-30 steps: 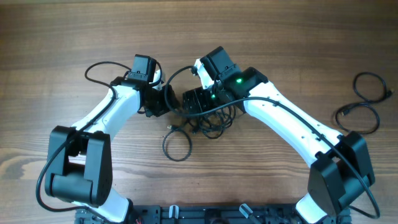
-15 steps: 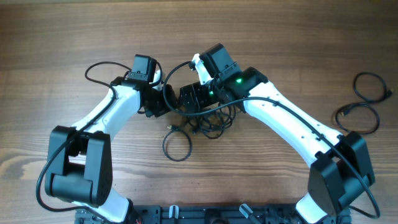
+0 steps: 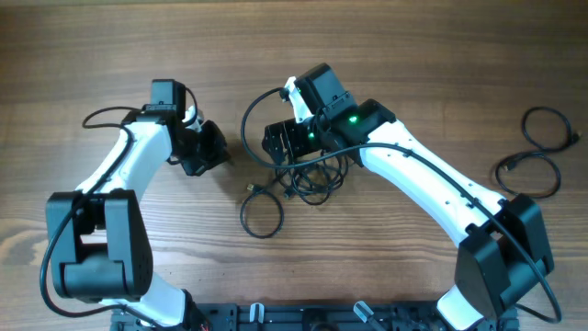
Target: Untangle cables
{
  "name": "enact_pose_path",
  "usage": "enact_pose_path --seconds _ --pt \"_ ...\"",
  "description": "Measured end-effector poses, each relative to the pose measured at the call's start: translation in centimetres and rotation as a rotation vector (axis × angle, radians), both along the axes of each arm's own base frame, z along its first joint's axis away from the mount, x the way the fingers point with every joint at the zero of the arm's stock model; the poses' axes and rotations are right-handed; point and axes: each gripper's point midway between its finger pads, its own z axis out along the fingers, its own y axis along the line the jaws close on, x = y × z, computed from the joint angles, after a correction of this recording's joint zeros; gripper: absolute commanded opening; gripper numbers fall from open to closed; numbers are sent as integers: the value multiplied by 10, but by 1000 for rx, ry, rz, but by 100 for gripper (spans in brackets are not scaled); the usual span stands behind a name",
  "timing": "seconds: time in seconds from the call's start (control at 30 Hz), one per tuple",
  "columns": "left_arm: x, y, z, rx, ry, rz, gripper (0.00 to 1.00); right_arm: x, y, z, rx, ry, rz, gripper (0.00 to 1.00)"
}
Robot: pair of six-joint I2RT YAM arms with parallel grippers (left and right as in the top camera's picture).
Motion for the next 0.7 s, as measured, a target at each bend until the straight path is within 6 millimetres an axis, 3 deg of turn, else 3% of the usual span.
enact_pose_path --seconds 0.07,0.1,0.13,0.23,0.37,0.57,0.7 --pt "1 4 0 -2 -2 5 4 -6 6 2 38 36 10 25" --pt "1 5 0 -3 -4 4 4 -9 6 2 43 54 11 8" --pt "1 4 0 -4 -4 1 4 -13 5 0 43 89 -13 6" --pt "0 4 0 -5 -1 1 5 -20 3 -9 52 169 -82 24" --pt "-2 4 -1 -4 6 -3 6 -55 -18 -66 -74 297 -189 27" --pt "-4 4 -1 -4 9 -5 6 -59 -12 -78 -109 247 -215 25" --pt "-5 4 -1 -4 17 -6 6 -51 -16 -79 -151 179 -260 22"
